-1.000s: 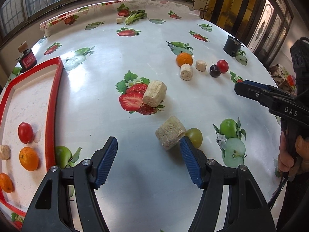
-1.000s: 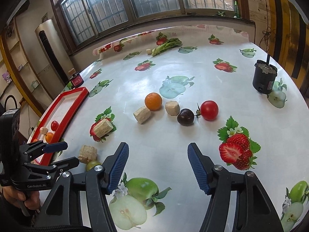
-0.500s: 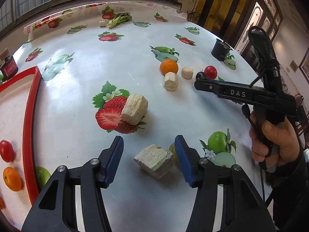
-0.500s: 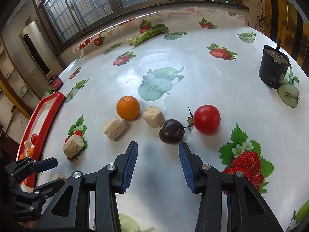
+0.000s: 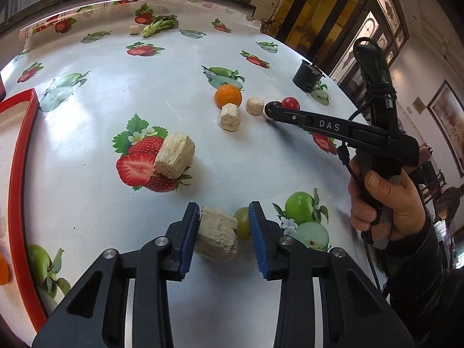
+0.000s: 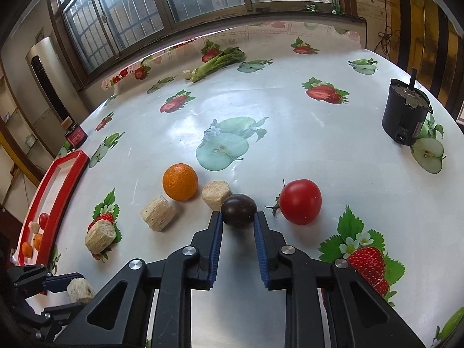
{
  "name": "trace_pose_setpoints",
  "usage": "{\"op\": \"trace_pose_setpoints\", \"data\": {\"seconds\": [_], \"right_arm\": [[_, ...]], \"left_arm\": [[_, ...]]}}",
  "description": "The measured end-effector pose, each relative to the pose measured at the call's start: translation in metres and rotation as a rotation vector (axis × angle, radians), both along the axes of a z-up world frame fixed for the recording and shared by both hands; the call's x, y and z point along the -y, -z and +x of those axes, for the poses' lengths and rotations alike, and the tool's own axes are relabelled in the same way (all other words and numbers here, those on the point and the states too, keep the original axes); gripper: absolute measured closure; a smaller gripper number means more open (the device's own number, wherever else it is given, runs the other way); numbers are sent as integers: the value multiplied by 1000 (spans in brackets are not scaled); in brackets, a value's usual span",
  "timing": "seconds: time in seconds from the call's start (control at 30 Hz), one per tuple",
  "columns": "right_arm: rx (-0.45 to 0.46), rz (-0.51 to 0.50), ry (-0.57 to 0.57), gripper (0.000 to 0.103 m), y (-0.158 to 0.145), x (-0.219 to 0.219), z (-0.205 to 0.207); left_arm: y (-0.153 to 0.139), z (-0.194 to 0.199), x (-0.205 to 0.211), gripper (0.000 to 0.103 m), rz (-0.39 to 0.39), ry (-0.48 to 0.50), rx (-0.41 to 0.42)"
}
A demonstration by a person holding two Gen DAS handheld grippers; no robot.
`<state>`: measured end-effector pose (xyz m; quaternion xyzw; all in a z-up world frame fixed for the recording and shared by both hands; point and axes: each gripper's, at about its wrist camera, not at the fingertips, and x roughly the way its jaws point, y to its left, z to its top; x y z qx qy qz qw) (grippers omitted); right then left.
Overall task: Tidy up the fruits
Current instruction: 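Grasp the dark plum with the right gripper while the left grasps a beige cube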
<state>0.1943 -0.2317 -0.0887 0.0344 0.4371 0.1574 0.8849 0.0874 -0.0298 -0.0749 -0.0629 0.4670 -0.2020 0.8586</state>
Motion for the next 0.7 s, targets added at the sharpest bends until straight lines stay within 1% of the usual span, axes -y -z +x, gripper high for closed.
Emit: {"op": "trace_pose_setpoints", "data": {"seconds": [0.07, 0.17, 0.23, 0.3, 0.4, 0.43, 0.53, 0.67, 0.7], "right_arm": [[10, -2, -5, 80, -3, -2, -5], [21, 4, -13, 80, -7, -2, -13], [26, 13, -16, 80, -10, -1, -19], [28, 26, -20, 80, -13, -1, -25], [38, 44, -36, 80, -21, -5, -35], [45, 47, -46, 80, -24, -7, -40], [60, 65, -79, 81, -33, -16, -51], [71, 54, -118, 81, -36, -29, -62], [67, 54, -123, 81, -36, -31, -63]], "left_arm": [[-2, -2, -2, 78, 31, -16, 13], [-3, -7, -9, 79, 34, -35, 7], [-5, -13, -12, 79, 67, -53, 22], [-8, -20, -15, 80, 85, -68, 37], [-16, -28, -25, 91, 72, -89, 55], [-18, -31, -28, 96, 75, -100, 64], [-22, -33, -36, 97, 75, -118, 73], [-19, -34, -41, 96, 64, -115, 52], [-19, -34, -39, 91, 72, -108, 51]]}}
